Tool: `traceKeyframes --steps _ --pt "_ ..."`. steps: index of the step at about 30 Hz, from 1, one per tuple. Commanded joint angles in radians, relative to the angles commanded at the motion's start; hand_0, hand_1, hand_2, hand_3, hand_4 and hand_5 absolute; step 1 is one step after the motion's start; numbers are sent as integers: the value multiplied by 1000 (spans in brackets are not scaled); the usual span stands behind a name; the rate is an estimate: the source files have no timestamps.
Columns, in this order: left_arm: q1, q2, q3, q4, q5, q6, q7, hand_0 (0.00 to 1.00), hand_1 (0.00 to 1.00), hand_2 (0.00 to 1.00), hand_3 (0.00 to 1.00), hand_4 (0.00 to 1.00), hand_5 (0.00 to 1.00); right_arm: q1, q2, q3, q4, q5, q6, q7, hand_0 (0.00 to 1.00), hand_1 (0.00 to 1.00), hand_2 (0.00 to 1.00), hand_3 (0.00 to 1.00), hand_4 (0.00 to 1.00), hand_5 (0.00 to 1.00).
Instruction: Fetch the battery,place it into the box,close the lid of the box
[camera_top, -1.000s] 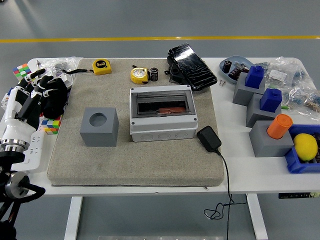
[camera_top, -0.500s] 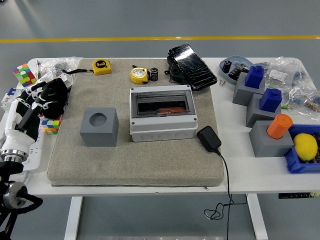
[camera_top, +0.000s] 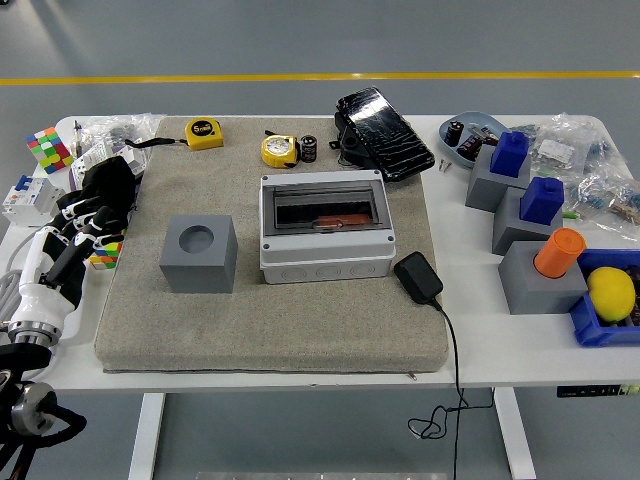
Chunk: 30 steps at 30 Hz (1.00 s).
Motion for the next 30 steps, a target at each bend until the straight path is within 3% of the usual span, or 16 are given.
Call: traceKeyframes --steps 5,11,17,30 --pt "-52 -29 4 -15 5 2 3 443 562 559 628 998 349 40 -3 -11 0 -14 3 -17 611 660 683 587 984 557" --pt "-125 -45 4 -28 8 5 5 445 561 559 628 998 350 85 -14 -68 0 29 6 -16 611 659 683 587 984 557" --pt "-164 -53 2 -53 6 5 4 442 560 559 629 998 350 104 -23 -135 0 76 12 -13 612 660 683 587 985 558" --pt "-151 -66 -12 -98 15 9 4 442 559 559 629 998 351 122 -26 -188 0 111 13 -7 611 660 683 588 985 559"
